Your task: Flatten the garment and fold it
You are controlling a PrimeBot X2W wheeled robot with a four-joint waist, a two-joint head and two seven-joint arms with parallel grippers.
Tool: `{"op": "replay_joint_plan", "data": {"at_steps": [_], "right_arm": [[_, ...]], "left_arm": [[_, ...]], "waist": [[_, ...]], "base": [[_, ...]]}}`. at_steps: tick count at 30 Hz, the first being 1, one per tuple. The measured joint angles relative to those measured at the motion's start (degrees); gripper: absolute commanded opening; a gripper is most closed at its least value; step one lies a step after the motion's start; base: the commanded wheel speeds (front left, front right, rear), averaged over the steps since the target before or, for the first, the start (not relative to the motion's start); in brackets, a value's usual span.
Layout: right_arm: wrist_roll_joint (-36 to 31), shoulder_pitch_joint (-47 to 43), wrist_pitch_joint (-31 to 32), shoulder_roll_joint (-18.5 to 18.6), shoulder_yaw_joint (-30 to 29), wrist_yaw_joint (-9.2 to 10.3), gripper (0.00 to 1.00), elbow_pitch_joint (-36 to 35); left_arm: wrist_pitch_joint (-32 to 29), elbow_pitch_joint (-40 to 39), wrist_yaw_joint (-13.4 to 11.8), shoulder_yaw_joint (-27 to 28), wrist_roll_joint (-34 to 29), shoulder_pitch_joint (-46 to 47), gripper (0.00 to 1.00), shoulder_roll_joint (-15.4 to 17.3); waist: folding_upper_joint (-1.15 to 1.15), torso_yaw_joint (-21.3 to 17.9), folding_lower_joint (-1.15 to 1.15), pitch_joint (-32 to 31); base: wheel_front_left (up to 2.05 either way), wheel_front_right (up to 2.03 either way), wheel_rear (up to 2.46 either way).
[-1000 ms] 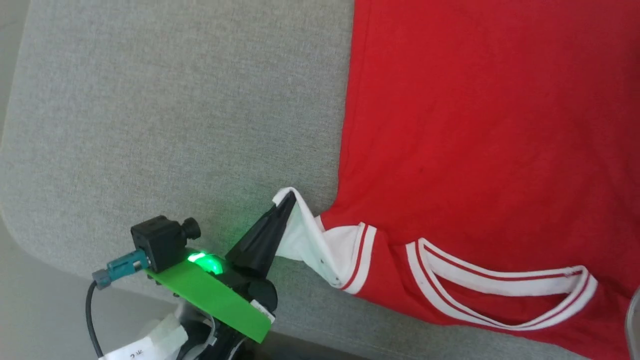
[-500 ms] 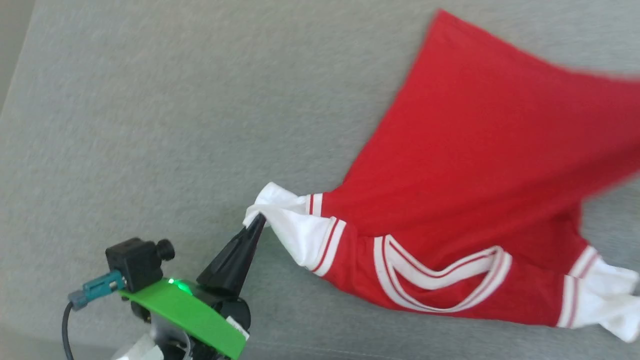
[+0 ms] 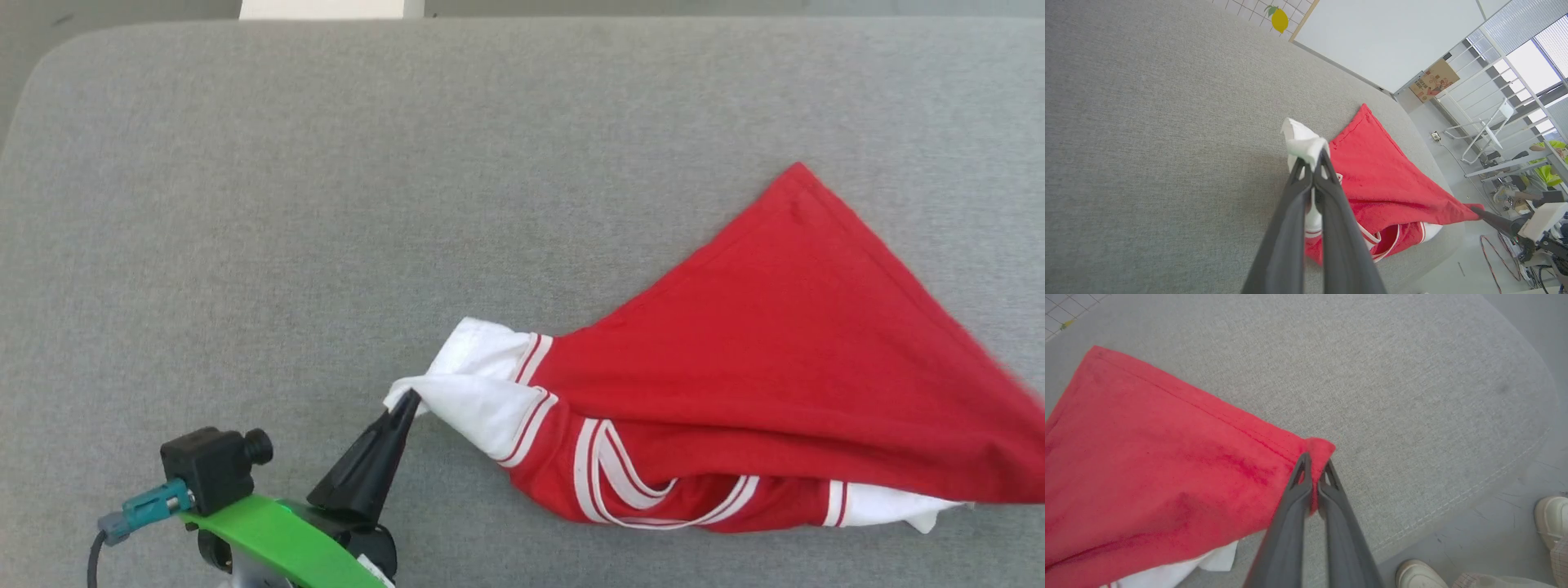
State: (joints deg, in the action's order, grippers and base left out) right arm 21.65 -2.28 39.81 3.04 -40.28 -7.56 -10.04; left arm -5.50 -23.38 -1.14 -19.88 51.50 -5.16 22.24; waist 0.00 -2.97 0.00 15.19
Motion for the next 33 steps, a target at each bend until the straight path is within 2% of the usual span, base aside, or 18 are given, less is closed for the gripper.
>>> {"op": "replay_joint_plan", "data": {"at_steps": [6,11,13,16,20,25,29,33], "right_arm": [[-2.70,0.21,-5.20,-0.13,5.94,0.00,0.00,10.49],[-6.25,3.21,-9.65,-0.07,6.91,0.00,0.00,18.97],[-7.09,4.05,-10.81,-0.02,6.50,0.00,1.00,20.33],[-7.76,4.26,-10.66,-0.05,5.58,0.00,1.00,19.09],[-8.26,4.16,-7.89,0.20,4.02,0.00,1.00,10.42],[-8.15,5.44,-2.32,4.12,5.21,0.00,1.00,-0.52],[-8.29,10.99,2.08,7.21,10.48,0.00,1.00,-3.47],[-10.37,17.72,4.78,10.25,19.18,0.00,1.00,-1.13]], "left_arm": [[-1.30,-0.11,-0.20,-1.21,0.00,0.08,0.00,0.03],[-1.99,0.68,-0.13,-1.94,0.02,1.18,0.00,-0.16],[-2.00,0.99,0.08,-2.29,0.09,1.44,0.00,-0.32],[-1.99,1.35,0.24,-2.67,0.14,1.76,0.00,-0.49],[-1.88,1.47,0.66,-3.00,0.41,1.77,0.00,-0.74],[-1.38,1.33,1.20,-3.34,0.41,2.14,0.00,-0.93],[-1.21,1.43,1.98,-3.97,0.13,3.55,0.00,-1.30],[-1.24,1.83,2.66,-5.02,-0.09,5.13,0.00,-2.07]], "waist": [[0.00,0.19,0.00,-0.27],[0.00,0.71,0.00,-0.25],[0.00,0.90,0.00,-0.37],[0.00,1.29,0.00,-0.57],[0.00,2.04,0.00,-0.37],[0.00,2.91,0.00,0.79],[0.00,3.86,0.00,2.18],[0.00,4.97,0.00,4.05]], "base": [[0.00,0.00,0.00],[0.00,0.00,0.00],[0.00,0.00,0.00],[0.00,0.00,0.00],[0.00,0.00,0.00],[0.00,0.00,0.00],[0.00,0.00,0.00],[0.00,0.00,0.00]]}}
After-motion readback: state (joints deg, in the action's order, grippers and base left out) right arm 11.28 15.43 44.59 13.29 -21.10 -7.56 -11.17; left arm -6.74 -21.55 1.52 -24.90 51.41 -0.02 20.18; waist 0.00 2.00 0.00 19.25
